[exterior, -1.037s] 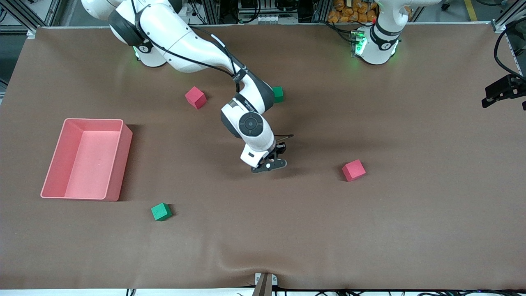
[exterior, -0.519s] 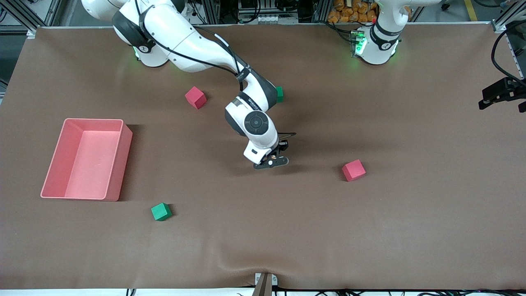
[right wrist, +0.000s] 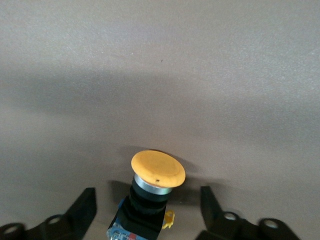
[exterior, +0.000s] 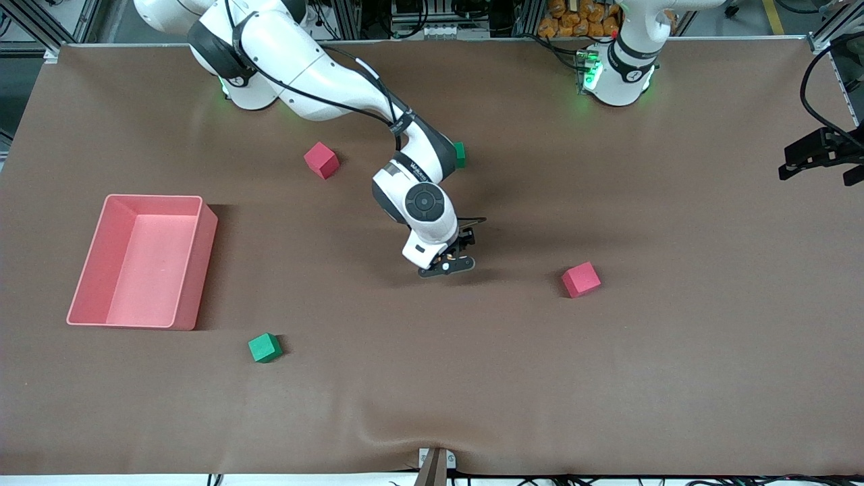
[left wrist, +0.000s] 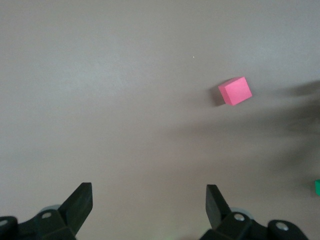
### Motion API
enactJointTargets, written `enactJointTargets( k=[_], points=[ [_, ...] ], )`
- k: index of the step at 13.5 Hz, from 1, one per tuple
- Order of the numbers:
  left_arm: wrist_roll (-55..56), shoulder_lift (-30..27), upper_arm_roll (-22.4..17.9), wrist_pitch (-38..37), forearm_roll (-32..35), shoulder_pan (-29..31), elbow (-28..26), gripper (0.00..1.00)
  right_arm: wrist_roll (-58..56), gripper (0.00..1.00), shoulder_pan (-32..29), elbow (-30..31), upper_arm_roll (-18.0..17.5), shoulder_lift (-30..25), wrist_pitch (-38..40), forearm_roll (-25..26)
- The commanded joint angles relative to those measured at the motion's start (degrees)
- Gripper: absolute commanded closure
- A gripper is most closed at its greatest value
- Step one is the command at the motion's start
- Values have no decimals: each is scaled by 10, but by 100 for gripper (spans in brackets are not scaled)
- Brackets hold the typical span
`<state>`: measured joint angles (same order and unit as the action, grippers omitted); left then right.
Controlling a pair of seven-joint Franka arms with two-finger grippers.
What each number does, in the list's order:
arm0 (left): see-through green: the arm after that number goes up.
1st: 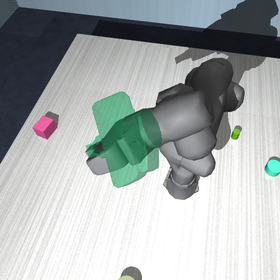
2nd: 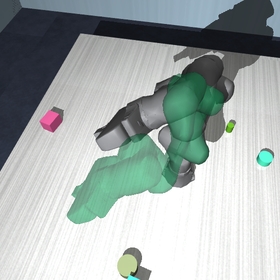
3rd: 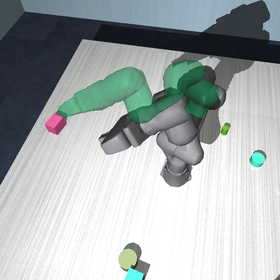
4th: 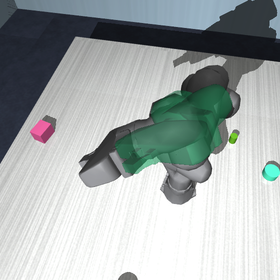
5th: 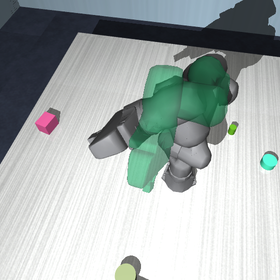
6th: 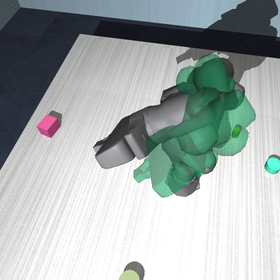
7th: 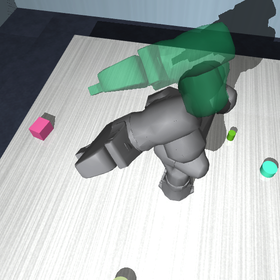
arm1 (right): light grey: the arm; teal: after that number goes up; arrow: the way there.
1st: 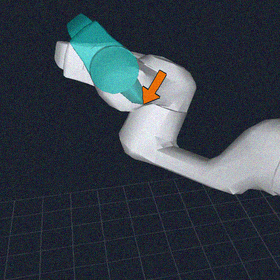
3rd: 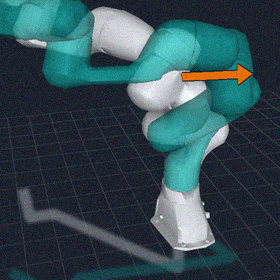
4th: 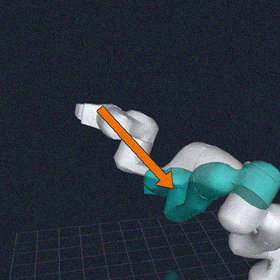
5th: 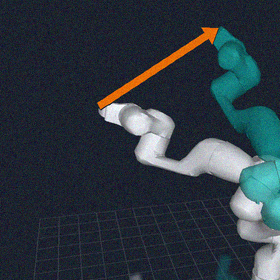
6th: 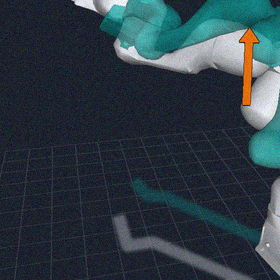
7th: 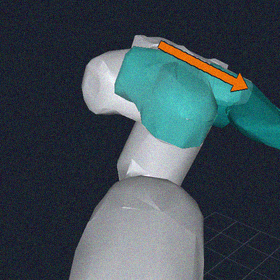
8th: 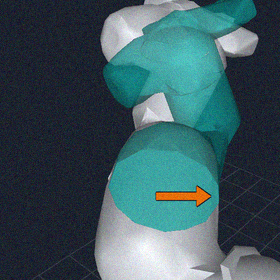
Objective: Place and upright button with both arms
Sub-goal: 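Set the button down with the right gripper while the left gripper approaches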
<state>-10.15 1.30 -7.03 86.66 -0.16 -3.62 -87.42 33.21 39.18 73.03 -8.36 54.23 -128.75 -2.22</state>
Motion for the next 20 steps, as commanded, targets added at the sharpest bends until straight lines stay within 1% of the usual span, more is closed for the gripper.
enactJointTargets(
  k=[1, 3, 4, 7, 9, 10, 11, 12, 14, 15, 17, 19, 20],
  points=[
    [11, 12, 1, -12, -24, -4, 9, 0, 11, 0, -2, -15, 4, -10, 8, 9],
    [13, 16, 3, -11, -36, -4, 8, 0, 11, 0, -13, -15, 4, -25, 13, 7],
    [12, 23, 3, -11, -58, -4, 8, 0, 10, 0, -22, -15, 4, -32, 24, 7],
    [13, 30, 4, -11, -65, -5, 5, 0, 10, 0, -47, -17, 4, -62, 69, 8],
    [15, 49, 4, -11, -81, -5, 6, 0, 9, 0, -60, -16, 4, -70, 72, 9],
    [20, 63, 4, -11, -104, -5, 6, 0, 9, 0, -65, -16, 6, -70, 84, 11],
    [26, 71, 6, -11, -112, -9, 8, 0, 9, 0, -78, -14, 10, -69, 98, 11],
    [41, 83, 13, -11, -108, -29, 10, 0, 6, 0, -95, -13, 12, -70, 121, 11],
    [134, 96, 18, -11, -108, -63, 13, 0, -22, 0, -123, -13, 12, -83, 151, 20],
    [158, 107, 17, -11, -106, -86, 15, 0, -34, 0, -134, -13, 12, -89, 163, 20],
    [167, 127, 18, -11, -110, -112, 22, 0, -37, 0, -164, -2, 15, -105, 198, 27],
    [192, 145, 18, -10, -110, -154, 24, 0, -44, 0, -198, 59, 16, -149, 199, 58],
    [215, 163, 18, -9, -111, -174, 40, 0, -44, 0, -216, 88, 16, -172, 197, 64]
  ],
)
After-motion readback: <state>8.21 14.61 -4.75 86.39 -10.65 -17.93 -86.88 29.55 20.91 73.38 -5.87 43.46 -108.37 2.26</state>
